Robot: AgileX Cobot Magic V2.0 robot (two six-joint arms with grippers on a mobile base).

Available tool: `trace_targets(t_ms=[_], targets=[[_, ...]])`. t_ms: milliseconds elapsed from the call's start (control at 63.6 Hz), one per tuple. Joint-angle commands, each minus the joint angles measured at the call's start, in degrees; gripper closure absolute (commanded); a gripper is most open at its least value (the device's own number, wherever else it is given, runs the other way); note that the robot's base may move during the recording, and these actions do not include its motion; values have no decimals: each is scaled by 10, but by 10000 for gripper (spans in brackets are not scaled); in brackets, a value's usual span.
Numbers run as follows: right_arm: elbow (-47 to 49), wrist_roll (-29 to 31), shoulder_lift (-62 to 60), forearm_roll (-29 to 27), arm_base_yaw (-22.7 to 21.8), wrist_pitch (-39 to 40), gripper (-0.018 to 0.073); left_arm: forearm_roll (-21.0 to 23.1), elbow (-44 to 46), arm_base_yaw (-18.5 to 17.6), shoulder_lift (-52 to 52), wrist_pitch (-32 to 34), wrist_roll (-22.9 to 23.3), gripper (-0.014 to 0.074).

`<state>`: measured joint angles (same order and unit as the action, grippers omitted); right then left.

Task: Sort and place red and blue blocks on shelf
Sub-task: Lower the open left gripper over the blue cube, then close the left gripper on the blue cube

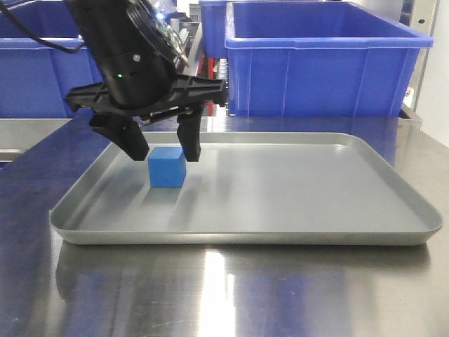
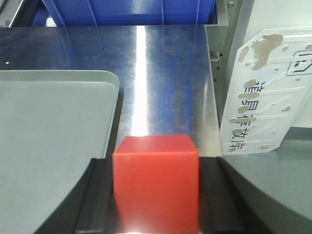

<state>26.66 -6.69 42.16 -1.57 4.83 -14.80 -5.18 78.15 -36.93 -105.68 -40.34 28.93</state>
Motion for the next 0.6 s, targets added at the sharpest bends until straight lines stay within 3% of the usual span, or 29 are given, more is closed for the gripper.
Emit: trace_targets(t_ms=[0,581], targets=[[16,4,-5,6,-3,43,502,-5,25,-5,21,23,6,114],[16,4,-5,6,-3,43,502,-2,47,-5,-5,4,6,114]])
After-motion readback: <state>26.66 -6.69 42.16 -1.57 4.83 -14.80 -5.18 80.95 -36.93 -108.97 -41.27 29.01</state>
